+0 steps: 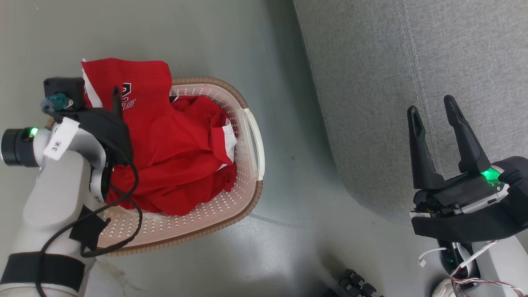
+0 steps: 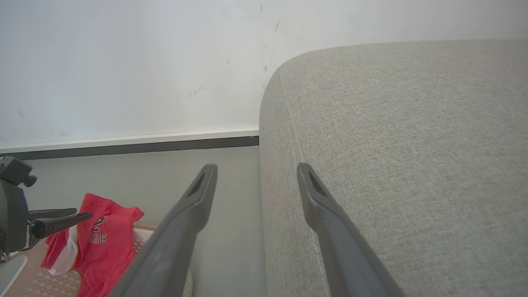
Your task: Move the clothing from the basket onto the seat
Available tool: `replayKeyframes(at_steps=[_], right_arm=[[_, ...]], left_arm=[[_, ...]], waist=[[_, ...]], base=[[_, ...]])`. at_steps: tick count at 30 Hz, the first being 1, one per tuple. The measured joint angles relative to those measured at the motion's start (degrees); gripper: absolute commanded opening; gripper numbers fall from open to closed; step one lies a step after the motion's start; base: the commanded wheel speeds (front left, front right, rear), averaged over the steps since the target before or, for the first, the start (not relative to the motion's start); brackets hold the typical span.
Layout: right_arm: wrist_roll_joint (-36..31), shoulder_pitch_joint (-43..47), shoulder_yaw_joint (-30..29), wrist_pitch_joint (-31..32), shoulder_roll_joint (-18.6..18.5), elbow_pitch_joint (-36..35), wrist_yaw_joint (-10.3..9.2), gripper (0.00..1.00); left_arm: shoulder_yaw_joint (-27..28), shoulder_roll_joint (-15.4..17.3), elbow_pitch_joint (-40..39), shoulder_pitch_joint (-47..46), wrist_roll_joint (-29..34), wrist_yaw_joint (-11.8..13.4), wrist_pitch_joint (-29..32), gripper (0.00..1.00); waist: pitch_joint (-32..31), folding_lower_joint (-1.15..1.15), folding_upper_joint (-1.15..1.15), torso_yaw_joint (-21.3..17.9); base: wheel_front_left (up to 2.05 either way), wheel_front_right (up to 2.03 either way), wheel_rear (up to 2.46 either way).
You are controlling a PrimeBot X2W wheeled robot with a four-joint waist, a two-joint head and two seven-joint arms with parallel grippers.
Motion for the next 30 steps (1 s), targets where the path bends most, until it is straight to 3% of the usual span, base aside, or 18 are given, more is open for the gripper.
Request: replayKeyframes(at_steps=[6, 7, 8, 11, 12, 19, 30], right_arm=[[-0.6, 0.1, -0.5, 0.0, 0.1, 0.2, 0.35, 1.0], [-0.6, 0.1, -0.5, 0.0, 0.1, 0.3, 0.47, 1.0], [-0.6, 0.1, -0.4, 0.0, 0.1, 0.3, 0.47, 1.0], [-1.0, -0.1, -0.3, 0.0, 0.3, 0.1, 0.48, 1.0], [-1.0, -0.1, -0.3, 0.0, 0.3, 0.1, 0.48, 1.0], [-1.0, 0.0, -0.7, 0.0, 0.3, 0.1, 0.56, 1.0], [-1.1, -0.1, -1.5, 0.0, 1.2, 2.9, 0.81, 1.0]], left_arm=[[-0.5, -1.3, 1.9, -0.1, -0.1, -0.7, -1.8, 1.0], [-0.5, -1.5, 2.3, -0.2, -0.3, -1.1, -2.0, 0.94], [-0.5, -1.7, 2.7, -0.2, -0.5, -1.1, -2.1, 0.84], [-0.4, -1.7, 3.4, -0.3, -0.6, -1.6, -3.1, 0.04], [-0.4, -1.7, 3.7, -0.5, -0.6, -1.7, -3.2, 0.0], [-0.7, -3.1, 5.2, -1.5, -0.9, -2.7, -5.3, 0.0], [1.1, -6.5, 3.8, 0.7, -4.6, -5.8, -15.7, 0.0]], waist=[[0.3, 0.0, -0.01, 0.2], [0.2, 0.0, -0.01, 0.3], [0.1, 0.0, -0.01, 0.4], [-0.4, -0.01, -0.01, 0.5], [-0.4, -0.01, -0.01, 0.6], [-1.0, -0.01, -0.01, 1.1], [-5.5, -0.01, -0.01, 3.7]], base=[[0.0, 0.0, 0.0], [0.0, 0.0, 0.0], [0.0, 0.0, 0.0], [0.0, 0.0, 0.0], [0.0, 0.0, 0.0], [0.0, 0.0, 0.0], [0.0, 0.0, 0.0]])
